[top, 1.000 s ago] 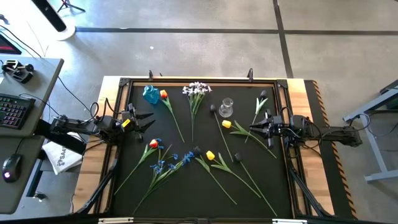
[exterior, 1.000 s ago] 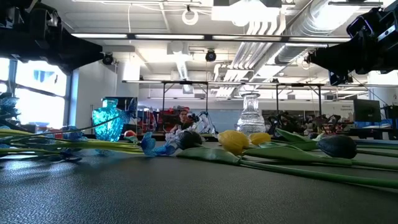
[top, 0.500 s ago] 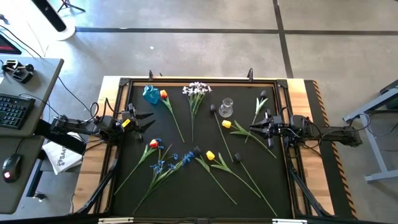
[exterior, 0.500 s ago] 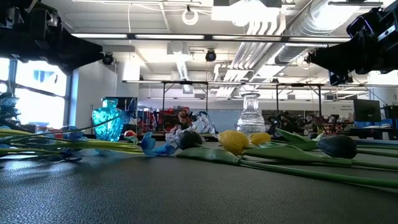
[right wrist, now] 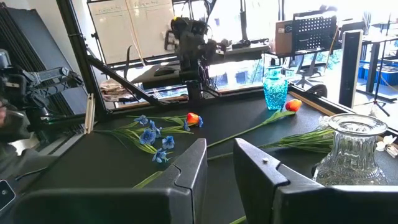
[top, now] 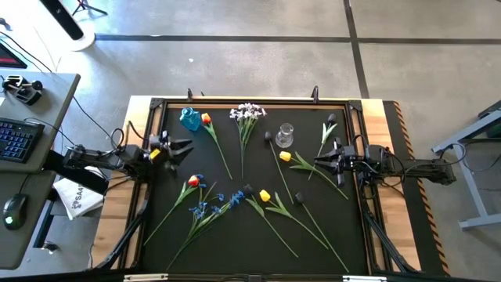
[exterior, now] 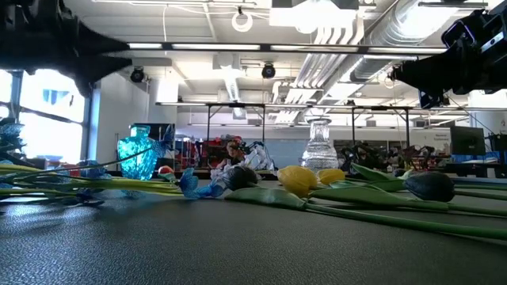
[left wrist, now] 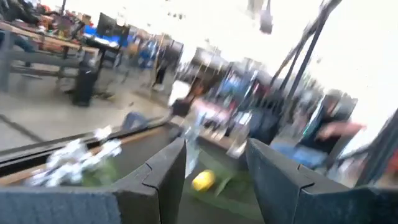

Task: Sort flowers into vase by color
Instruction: Put the white flowers into the blue vase

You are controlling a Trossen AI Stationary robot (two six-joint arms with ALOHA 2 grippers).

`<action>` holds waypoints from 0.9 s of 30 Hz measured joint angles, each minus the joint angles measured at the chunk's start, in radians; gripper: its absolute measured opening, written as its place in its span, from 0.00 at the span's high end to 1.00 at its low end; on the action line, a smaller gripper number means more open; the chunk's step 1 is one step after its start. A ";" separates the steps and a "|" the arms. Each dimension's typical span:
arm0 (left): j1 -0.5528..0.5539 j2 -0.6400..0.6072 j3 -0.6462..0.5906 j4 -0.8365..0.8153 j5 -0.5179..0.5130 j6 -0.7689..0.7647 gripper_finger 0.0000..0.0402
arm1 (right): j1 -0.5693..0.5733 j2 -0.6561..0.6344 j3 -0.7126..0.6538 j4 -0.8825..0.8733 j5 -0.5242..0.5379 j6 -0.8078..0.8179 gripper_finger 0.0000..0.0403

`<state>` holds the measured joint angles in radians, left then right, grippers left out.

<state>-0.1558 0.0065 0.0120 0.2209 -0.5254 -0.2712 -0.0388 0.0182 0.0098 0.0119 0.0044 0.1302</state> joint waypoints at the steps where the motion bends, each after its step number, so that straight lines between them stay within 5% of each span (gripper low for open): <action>1: 0.000 0.004 0.000 0.047 0.015 -0.007 0.61 | 0.000 0.000 0.000 0.000 0.000 0.000 0.81; 5: 0.000 0.082 0.000 0.282 0.036 0.083 0.61 | 0.000 0.000 0.000 0.000 0.000 0.000 0.81; 8: 0.000 0.204 0.016 0.416 -0.054 0.137 0.61 | 0.000 0.000 0.000 0.000 0.000 0.000 0.81; 14: 0.015 0.559 0.158 0.421 -0.161 0.207 0.61 | 0.000 0.000 0.000 0.000 0.000 0.000 0.81; 22: 0.071 1.025 0.459 0.148 -0.259 0.241 0.61 | 0.000 0.000 0.000 0.000 0.000 0.000 0.81; 27: 0.148 1.197 0.628 -0.152 -0.214 0.034 0.61 | 0.000 0.000 0.000 0.000 0.000 0.000 0.81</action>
<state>-0.0081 1.2040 0.6404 0.0685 -0.7394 -0.2376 -0.0391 0.0185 0.0099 0.0116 0.0040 0.1300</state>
